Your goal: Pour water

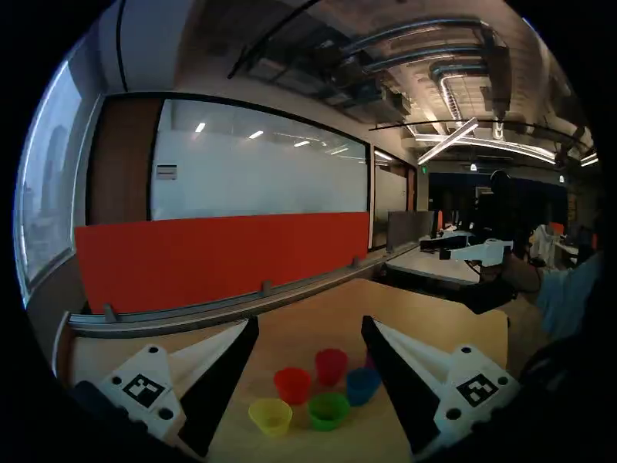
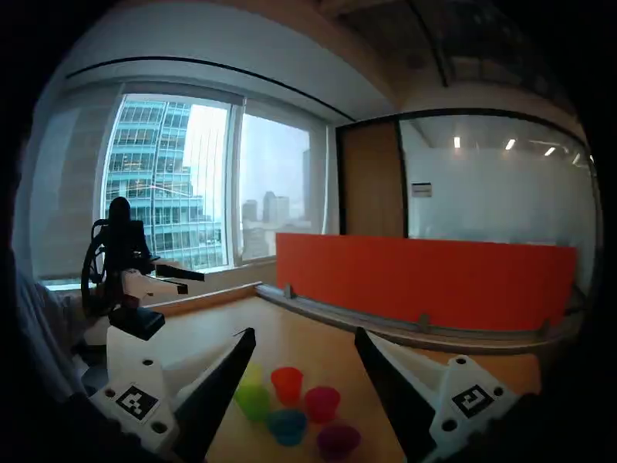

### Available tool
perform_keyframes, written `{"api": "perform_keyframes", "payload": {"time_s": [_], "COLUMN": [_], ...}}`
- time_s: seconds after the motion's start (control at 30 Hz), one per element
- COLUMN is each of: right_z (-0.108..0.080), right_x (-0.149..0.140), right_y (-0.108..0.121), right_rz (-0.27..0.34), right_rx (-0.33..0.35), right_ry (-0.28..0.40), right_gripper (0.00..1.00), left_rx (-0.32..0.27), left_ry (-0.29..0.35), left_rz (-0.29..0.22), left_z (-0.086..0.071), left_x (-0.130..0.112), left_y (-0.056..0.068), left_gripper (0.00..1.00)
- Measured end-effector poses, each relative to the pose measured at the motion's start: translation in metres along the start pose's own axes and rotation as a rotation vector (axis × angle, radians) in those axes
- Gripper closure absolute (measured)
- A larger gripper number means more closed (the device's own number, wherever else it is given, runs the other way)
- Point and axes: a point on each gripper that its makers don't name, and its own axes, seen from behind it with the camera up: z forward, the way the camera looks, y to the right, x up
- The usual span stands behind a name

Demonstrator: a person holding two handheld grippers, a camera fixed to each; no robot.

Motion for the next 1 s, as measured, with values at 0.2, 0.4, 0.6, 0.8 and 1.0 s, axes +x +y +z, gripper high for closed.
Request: {"api": "perform_keyframes", "payload": {"time_s": [0.2,0.4,0.6,0.8,1.0], "right_z": [0.006,0.01,0.015,0.02,0.026], "right_x": [-0.014,-0.032,-0.048,-0.06,-0.075], "right_y": [-0.007,-0.011,-0.013,-0.015,-0.014], "right_rz": [-0.024,-0.047,-0.054,-0.067,-0.076], "right_rx": [0.047,0.084,0.113,0.146,0.171], "right_ry": [-0.047,-0.097,-0.137,-0.173,-0.218], "right_gripper": [0.0,0.0,0.0,0.0,0.0], "left_rx": [-0.048,-0.084,-0.115,-0.141,-0.171], "left_ry": [-0.037,-0.063,-0.11,-0.148,-0.194], "left_rz": [0.017,0.047,0.057,0.084,0.089], "left_z": [0.008,0.015,0.023,0.031,0.039], "left_x": [-0.016,-0.032,-0.052,-0.068,-0.086], "left_y": [0.007,0.013,0.016,0.018,0.022], "left_gripper": [0.01,0.01,0.01,0.01,0.01]}}
